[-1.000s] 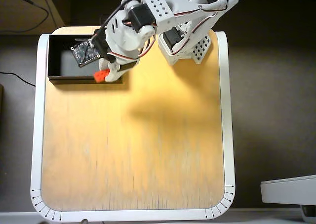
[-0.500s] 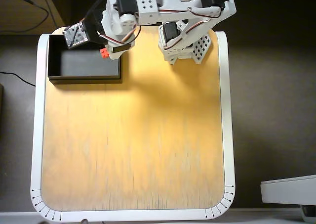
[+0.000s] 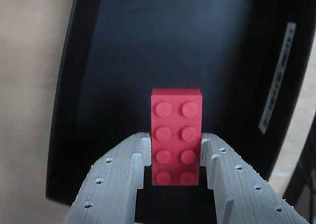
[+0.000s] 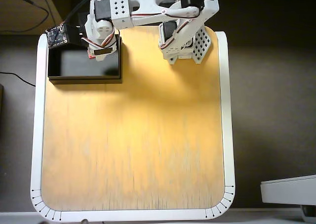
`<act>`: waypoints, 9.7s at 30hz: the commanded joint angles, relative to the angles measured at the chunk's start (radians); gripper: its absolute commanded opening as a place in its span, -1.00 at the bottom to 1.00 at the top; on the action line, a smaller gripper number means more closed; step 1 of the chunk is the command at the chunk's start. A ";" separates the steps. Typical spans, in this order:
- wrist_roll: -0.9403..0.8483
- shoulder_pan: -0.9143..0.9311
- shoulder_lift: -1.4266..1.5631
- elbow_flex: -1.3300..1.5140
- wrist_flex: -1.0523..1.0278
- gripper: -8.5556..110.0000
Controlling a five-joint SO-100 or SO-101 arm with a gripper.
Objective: Grasp a lego block and put it in the bin.
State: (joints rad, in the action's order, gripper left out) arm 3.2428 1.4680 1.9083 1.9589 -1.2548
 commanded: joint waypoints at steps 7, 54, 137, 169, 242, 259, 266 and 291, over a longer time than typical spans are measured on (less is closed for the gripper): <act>-0.100 -0.037 -0.106 -0.143 0.198 -0.85; -0.262 -0.407 0.239 -0.334 -0.005 -0.32; -0.249 -1.532 1.388 1.213 -0.043 -0.86; -0.307 -1.496 1.388 1.215 -0.083 -0.85; -0.307 -1.496 1.388 1.215 -0.083 -0.85; -0.307 -1.496 1.388 1.215 -0.083 -0.85; -0.307 -1.496 1.388 1.215 -0.083 -0.85; -0.307 -1.496 1.388 1.215 -0.083 -0.85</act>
State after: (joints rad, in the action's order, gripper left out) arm 2.9406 -0.0414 3.2060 3.0127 -1.3330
